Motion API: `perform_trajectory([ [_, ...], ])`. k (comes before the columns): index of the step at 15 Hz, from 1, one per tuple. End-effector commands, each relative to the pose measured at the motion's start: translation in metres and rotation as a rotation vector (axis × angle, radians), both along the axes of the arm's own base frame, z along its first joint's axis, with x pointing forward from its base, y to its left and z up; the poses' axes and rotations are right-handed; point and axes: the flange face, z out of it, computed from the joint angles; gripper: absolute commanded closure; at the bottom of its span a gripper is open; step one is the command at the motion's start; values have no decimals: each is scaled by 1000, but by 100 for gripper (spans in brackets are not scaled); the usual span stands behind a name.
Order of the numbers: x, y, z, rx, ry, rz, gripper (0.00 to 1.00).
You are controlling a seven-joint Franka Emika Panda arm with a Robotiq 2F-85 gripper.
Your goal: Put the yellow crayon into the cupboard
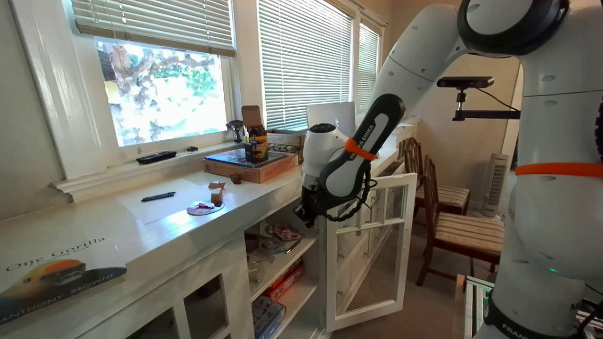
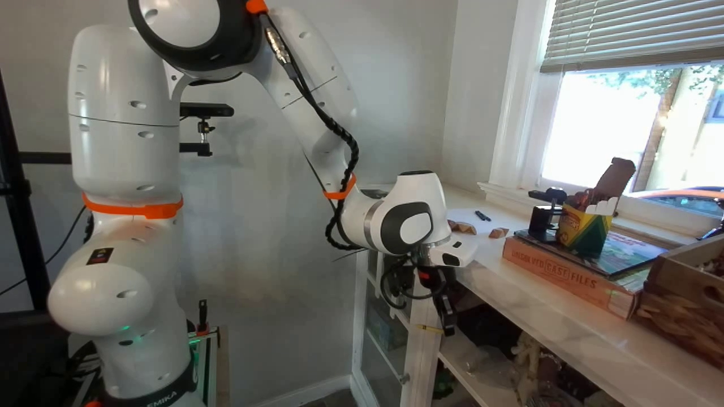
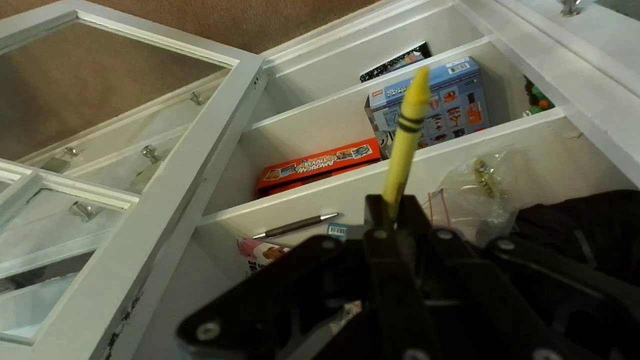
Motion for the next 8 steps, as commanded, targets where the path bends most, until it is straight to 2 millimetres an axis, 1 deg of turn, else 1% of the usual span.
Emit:
perform_trajectory([
  [1, 3, -5, -4, -23, 4, 1, 97],
  [6, 9, -21, -24, -58, -6, 55, 97],
  [8, 10, -29, -35, -59, 4, 51, 97],
])
